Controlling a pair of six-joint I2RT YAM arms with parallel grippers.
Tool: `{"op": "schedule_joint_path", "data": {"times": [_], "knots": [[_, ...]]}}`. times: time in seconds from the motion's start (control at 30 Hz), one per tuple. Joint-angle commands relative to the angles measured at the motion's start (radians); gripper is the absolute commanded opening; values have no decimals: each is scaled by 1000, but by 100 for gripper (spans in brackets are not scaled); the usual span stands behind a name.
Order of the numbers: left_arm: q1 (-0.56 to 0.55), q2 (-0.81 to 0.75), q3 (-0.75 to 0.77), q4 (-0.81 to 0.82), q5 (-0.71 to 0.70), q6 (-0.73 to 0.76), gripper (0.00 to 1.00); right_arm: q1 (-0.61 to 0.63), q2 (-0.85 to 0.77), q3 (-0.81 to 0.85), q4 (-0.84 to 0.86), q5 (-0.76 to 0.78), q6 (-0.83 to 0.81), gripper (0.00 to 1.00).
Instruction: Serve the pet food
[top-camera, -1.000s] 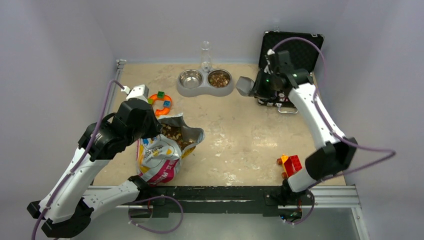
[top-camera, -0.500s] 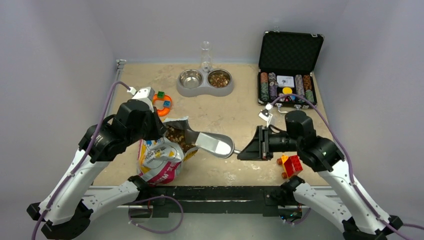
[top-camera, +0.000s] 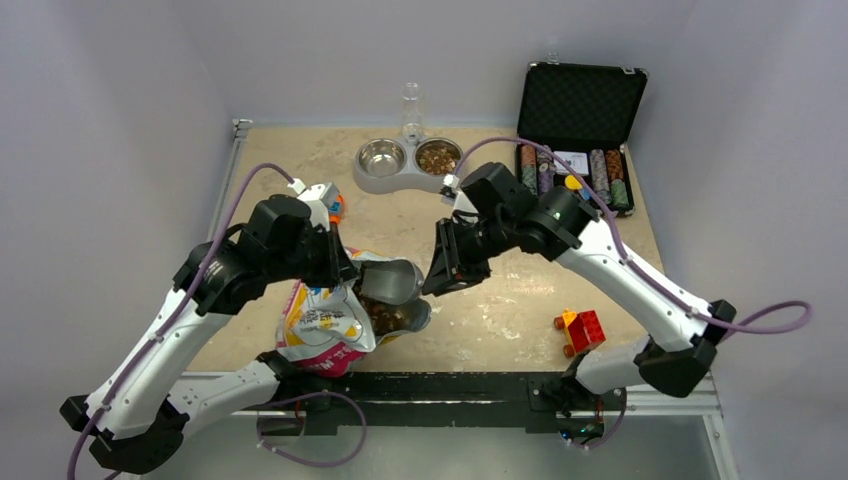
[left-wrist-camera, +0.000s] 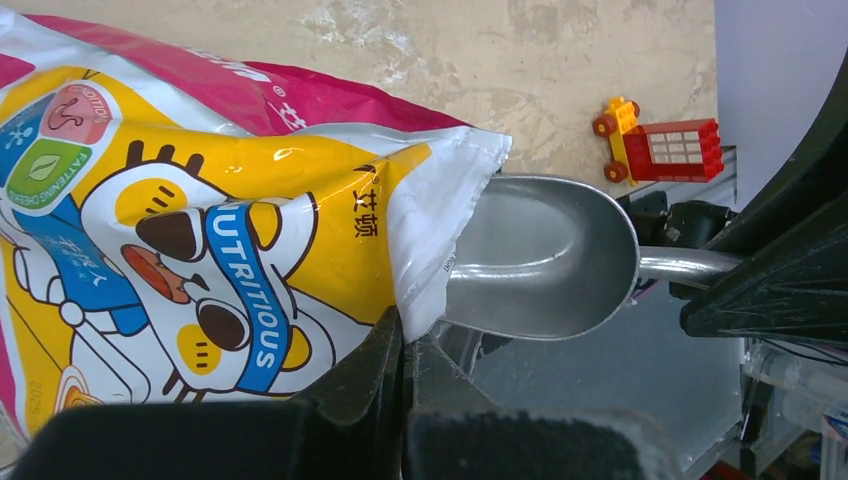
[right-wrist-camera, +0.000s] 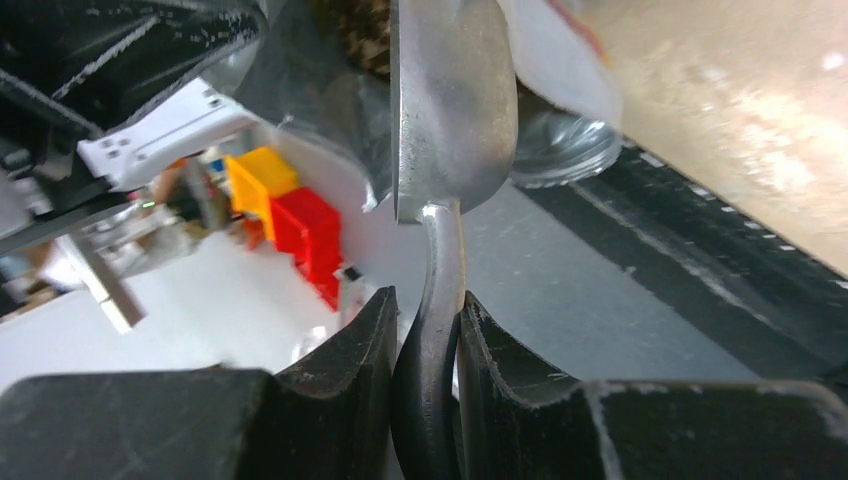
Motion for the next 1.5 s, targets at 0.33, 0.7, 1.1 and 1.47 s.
{"op": "schedule_joint_path", "data": {"times": [0.33,0.7,1.1,1.47], "knots": [[-2,184,52,276,209,-153,0,57,416,269,-334,471,-388,0],[25,366,208,168,120,-119,0,38,531,204,236,-63,-604,0],[31,204,194,98,-134,19,0,-193,284,-219,681,-533,-323,0],[34,76,11,121,-197,-22,0,-371,74,-313,388,-464,-406,0]]}}
